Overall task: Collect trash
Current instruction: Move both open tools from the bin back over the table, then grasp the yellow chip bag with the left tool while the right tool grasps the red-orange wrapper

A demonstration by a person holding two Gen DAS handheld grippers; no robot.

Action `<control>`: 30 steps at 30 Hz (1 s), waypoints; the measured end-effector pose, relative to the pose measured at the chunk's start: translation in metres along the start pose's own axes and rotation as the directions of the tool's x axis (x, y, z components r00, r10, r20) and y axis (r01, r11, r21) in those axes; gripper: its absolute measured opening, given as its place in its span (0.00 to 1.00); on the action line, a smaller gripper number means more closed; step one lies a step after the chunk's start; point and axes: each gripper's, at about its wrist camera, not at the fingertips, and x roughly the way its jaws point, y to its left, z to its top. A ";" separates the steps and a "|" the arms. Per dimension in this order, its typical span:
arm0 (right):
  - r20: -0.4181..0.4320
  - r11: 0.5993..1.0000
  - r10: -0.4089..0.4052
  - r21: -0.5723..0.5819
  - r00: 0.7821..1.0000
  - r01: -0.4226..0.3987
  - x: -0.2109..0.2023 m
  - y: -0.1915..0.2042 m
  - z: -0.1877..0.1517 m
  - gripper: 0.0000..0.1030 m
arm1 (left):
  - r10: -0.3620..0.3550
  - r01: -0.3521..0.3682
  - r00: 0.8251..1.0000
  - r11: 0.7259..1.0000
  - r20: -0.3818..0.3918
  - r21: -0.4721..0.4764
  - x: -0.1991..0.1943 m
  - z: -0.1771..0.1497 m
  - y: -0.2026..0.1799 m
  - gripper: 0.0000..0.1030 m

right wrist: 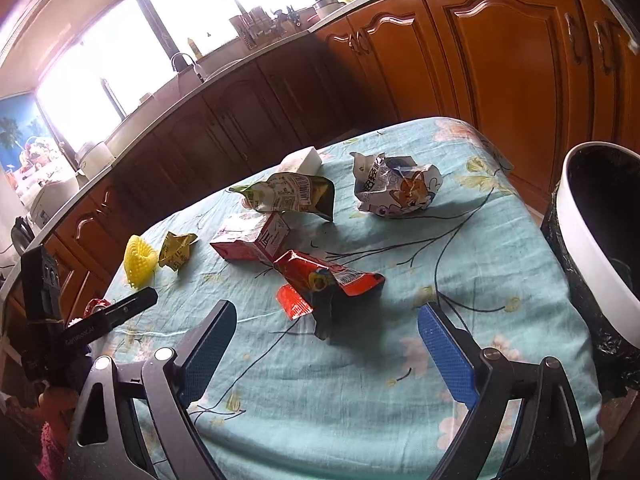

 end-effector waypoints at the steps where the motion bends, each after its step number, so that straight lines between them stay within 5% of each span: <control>1: 0.000 1.000 -0.006 -0.009 1.000 0.006 0.002 0.002 0.001 0.91 | 0.014 -0.014 1.000 1.000 0.008 0.002 0.002 0.005 0.004 0.67; 4: -0.001 0.999 -0.025 -0.027 1.000 0.025 0.010 0.006 0.005 0.91 | 0.050 -0.050 0.999 0.999 0.020 0.004 0.012 0.023 0.017 0.74; 14: -0.020 0.998 -0.044 -0.052 0.999 0.043 0.031 0.012 0.013 0.89 | 0.131 -0.131 0.991 0.991 -0.005 0.014 0.070 0.060 0.041 0.73; 16: -0.022 0.997 -0.057 -0.058 0.998 0.055 0.033 0.012 0.013 0.82 | 0.136 -0.135 0.990 0.990 -0.026 0.028 0.082 0.061 0.039 0.63; 17: -0.024 0.996 -0.062 -0.058 0.998 0.060 0.034 0.011 0.013 0.72 | 0.128 -0.126 0.991 0.991 -0.043 0.033 0.087 0.061 0.038 0.49; 21: -0.044 0.995 -0.084 -0.058 0.996 0.081 0.037 0.006 0.012 0.25 | 0.101 -0.096 0.993 0.992 -0.061 0.080 0.093 0.055 0.029 0.28; 23: -0.046 0.995 -0.078 -0.060 0.996 0.076 0.035 0.005 0.010 0.20 | 0.080 -0.074 0.995 0.993 -0.053 0.094 0.086 0.050 0.022 0.22; 24: -0.040 0.995 -0.076 -0.064 0.996 0.073 0.032 0.005 0.009 0.18 | 0.066 -0.061 0.996 0.993 -0.051 0.097 0.082 0.047 0.018 0.10; 30: -0.006 0.997 -0.041 -0.061 0.999 0.040 0.008 0.004 0.006 0.13 | -0.047 0.049 0.999 0.993 -0.027 0.104 0.051 0.026 -0.010 0.10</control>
